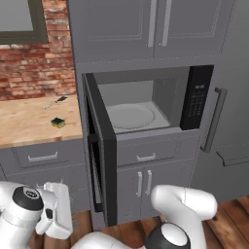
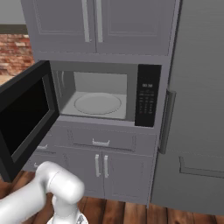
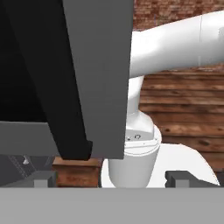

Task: Place the sponge inside the microwave to prepare for sanitizing.

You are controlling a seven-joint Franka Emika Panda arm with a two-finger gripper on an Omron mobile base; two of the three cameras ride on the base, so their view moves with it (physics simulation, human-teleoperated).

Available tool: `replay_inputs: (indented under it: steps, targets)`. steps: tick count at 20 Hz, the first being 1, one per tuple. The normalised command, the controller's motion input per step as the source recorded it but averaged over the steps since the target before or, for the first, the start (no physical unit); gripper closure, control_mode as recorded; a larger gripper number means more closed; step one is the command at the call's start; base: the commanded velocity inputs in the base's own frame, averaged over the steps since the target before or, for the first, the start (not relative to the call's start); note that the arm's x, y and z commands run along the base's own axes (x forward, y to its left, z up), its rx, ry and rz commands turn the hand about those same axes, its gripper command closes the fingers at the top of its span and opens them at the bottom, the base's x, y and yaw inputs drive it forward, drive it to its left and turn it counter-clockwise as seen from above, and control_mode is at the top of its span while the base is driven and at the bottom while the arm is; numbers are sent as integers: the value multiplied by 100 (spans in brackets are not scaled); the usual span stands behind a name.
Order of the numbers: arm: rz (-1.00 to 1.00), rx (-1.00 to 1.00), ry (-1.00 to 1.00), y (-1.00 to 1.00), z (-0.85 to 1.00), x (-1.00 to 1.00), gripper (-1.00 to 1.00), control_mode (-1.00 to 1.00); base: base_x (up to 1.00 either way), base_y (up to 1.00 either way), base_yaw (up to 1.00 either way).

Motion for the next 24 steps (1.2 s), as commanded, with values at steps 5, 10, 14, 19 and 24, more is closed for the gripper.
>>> replay_inputs:
  steps: [5, 10, 14, 19, 24]
  targets:
    - [-1, 2, -4, -15, 20, -100, -100, -100, 0, 0, 0]
    - [23, 5, 0, -33, 31, -100, -100, -100, 0, 0, 0]
    - [35, 7, 1, -39, 28, -99, -100, -100, 0, 0, 0]
    - [44, 12, 11, -66, 29, -66, -100, -100, 0, 0, 0]
    - [50, 9, 21, -80, 13, -13, -100, -100, 0, 0, 0]
